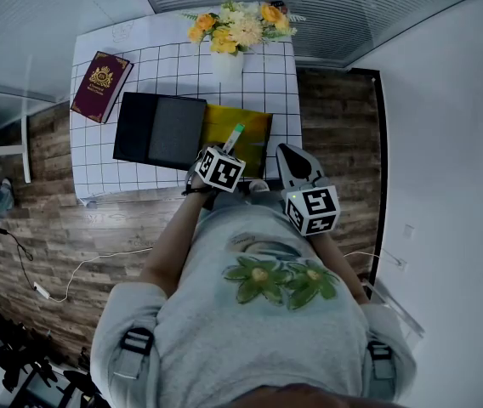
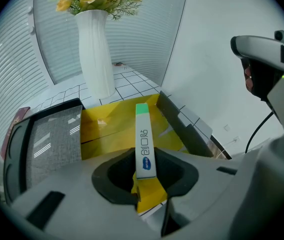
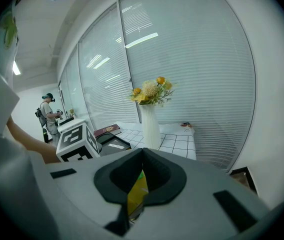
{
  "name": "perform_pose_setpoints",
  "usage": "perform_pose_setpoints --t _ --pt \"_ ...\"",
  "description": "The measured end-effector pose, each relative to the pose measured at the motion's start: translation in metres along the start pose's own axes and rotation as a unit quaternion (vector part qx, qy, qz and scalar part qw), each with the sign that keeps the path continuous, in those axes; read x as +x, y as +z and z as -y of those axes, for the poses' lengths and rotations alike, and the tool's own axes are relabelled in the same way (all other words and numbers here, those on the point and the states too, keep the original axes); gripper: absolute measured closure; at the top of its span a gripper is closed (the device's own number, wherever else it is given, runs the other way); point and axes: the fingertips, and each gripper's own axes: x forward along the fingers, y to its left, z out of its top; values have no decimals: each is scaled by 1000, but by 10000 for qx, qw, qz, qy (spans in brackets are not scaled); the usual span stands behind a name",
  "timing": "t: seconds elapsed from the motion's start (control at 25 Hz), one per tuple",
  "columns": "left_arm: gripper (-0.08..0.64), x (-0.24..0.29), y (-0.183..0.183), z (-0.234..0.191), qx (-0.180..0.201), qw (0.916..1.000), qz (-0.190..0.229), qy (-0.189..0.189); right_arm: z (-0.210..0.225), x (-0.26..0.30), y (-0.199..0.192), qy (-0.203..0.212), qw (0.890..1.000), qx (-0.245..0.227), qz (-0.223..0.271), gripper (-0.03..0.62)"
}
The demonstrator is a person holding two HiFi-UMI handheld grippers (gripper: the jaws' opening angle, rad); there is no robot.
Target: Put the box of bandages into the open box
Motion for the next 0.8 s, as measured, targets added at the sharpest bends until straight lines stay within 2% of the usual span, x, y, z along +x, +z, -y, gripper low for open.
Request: perform_pose_setpoints --t 0.4,0.8 --pt "459 1 -1 6 139 9998 10 -111 -1 -2 -1 7 10000 -2 -2 586" --pt "443 1 -3 7 109 9998 42 -153 -6 -6 -3 60 10000 -46 1 586"
